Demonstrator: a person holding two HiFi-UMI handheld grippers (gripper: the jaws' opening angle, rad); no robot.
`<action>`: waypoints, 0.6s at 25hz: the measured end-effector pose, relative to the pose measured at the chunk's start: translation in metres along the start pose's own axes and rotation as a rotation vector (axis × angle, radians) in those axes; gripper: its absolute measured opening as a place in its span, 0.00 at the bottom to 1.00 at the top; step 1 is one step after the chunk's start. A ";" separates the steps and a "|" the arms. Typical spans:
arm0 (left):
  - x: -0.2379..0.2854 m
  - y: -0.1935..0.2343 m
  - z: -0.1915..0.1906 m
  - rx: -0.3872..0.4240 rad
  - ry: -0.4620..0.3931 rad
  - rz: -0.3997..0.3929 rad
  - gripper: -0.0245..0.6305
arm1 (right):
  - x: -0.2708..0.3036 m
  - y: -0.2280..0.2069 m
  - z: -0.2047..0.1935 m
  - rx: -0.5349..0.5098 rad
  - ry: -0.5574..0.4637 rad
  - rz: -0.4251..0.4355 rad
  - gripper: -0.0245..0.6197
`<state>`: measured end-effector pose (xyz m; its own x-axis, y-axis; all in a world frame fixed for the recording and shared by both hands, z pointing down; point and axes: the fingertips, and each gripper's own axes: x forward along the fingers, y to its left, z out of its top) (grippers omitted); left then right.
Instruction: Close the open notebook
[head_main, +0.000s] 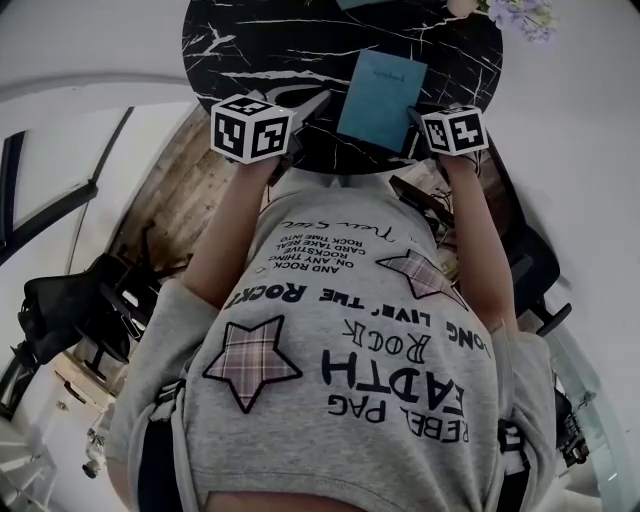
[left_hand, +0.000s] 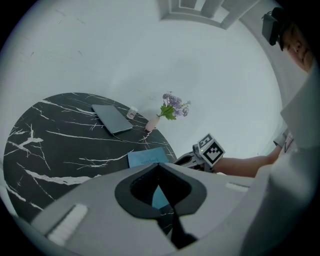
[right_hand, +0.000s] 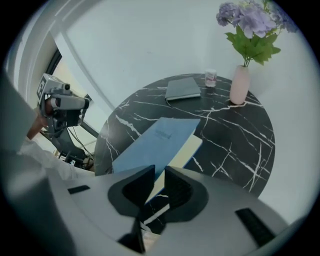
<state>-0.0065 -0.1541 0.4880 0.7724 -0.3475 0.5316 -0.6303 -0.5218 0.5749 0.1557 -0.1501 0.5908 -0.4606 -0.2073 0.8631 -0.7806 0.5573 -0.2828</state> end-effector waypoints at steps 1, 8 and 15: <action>0.000 0.001 -0.002 -0.006 0.002 0.002 0.05 | 0.003 -0.002 -0.002 -0.004 0.014 -0.010 0.15; -0.005 0.007 -0.008 -0.042 -0.008 0.019 0.05 | 0.021 -0.013 -0.017 -0.034 0.104 -0.055 0.15; -0.009 0.011 -0.012 -0.045 -0.004 0.034 0.05 | 0.034 -0.018 -0.025 -0.080 0.168 -0.082 0.15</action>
<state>-0.0213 -0.1475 0.4976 0.7506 -0.3677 0.5489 -0.6591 -0.4742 0.5837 0.1645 -0.1470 0.6357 -0.3148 -0.1207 0.9415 -0.7736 0.6073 -0.1808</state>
